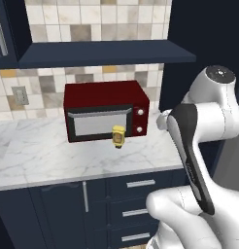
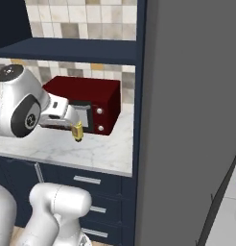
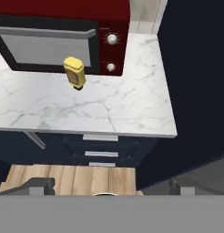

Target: Place the mustard and mayonnaise from the counter to the top shelf of the fridge. If the existing items in the fridge are on the top shelf, move them to other shelves.

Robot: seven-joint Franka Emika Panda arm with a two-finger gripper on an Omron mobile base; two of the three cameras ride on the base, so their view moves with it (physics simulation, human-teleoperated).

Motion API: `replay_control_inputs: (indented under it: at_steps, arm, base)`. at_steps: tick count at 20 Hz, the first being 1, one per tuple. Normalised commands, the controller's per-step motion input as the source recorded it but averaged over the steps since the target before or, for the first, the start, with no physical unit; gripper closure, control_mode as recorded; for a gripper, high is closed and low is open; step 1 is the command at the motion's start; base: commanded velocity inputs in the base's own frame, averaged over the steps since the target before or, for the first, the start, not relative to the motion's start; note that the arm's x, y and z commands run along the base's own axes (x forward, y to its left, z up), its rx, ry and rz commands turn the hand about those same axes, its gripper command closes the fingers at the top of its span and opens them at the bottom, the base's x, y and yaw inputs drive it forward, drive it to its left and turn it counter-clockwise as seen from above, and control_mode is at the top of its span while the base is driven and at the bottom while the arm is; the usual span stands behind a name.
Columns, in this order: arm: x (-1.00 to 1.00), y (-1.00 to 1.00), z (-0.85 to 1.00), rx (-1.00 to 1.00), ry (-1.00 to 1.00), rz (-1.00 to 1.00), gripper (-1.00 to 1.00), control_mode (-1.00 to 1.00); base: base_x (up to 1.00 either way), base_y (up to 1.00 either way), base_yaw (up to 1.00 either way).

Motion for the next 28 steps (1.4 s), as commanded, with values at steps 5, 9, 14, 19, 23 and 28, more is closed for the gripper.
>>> replay_control_inputs:
  at_steps: [5, 9, 14, 19, 23, 28]
  arm:
    - [0.38, 0.10, -0.57, 0.01, 0.02, 0.10, -1.00, -1.00]
    - [0.47, 0.14, -0.48, 0.04, 0.00, 0.07, -1.00, -1.00]
    - [0.54, 0.12, -0.41, 0.03, 0.01, 0.06, -1.00, -1.00]
    - [0.52, 0.04, -0.48, 0.02, 0.00, 0.07, -1.00, -1.00]
    - [0.48, 0.00, -0.41, 0.02, 0.00, 0.06, -1.00, -1.00]
    - [0.68, -0.15, -0.17, 0.00, 0.00, 0.05, -1.00, -1.00]
  base:
    - [0.00, 0.00, 0.00]
    - [0.00, 0.00, 0.00]
    - [0.00, 0.00, 0.00]
    - [0.00, 0.00, 0.00]
    - [0.00, 0.00, 0.00]
    - [0.00, 0.00, 0.00]
